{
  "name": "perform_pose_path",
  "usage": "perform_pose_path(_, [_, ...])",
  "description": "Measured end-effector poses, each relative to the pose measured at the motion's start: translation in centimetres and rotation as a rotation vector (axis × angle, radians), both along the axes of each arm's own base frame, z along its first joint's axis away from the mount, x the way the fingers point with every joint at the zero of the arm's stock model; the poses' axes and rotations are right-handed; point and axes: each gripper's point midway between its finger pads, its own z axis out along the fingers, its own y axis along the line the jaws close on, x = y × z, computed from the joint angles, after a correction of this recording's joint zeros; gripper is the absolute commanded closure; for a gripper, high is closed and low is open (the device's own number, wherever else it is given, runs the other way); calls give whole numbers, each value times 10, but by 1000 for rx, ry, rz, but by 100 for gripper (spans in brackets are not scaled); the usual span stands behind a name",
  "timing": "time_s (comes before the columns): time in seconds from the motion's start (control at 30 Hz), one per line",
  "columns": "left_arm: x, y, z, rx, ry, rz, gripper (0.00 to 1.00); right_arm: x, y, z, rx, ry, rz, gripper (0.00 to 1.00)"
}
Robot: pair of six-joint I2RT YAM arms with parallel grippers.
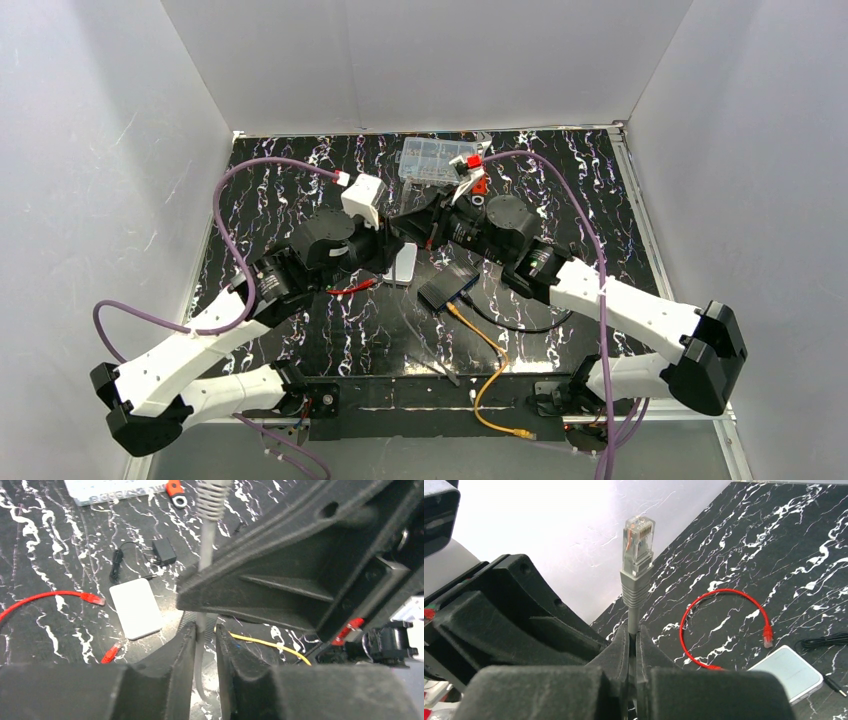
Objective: Insert the plug into the switch port
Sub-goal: Pick up the connector from the center of the board.
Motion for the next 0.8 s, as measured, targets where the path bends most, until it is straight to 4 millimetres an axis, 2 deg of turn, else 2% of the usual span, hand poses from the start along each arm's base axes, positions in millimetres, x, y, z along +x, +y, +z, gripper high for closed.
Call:
perform_pose_path(0.07, [-3, -3, 0, -7, 8, -21, 43, 0, -2, 1, -7, -22, -3, 99])
perform_pose_path(0.13, [-8, -5, -1, -8, 16, -51, 34, -3, -7, -1, -18, -48, -5, 99])
perform_pose_path(0.43, [-30, -4, -2, 43, 17, -190, 3, -35, -47, 3, -108, -221, 75, 99])
perform_pose_path(0.63, [-54, 8, 16, 33, -53, -311, 2, -67, -67, 0, -190, -317, 206, 99])
perform_pose_path(0.8, [-77, 15, 45, -15, -135, -415, 2, -92, -72, 2, -212, -359, 329, 99])
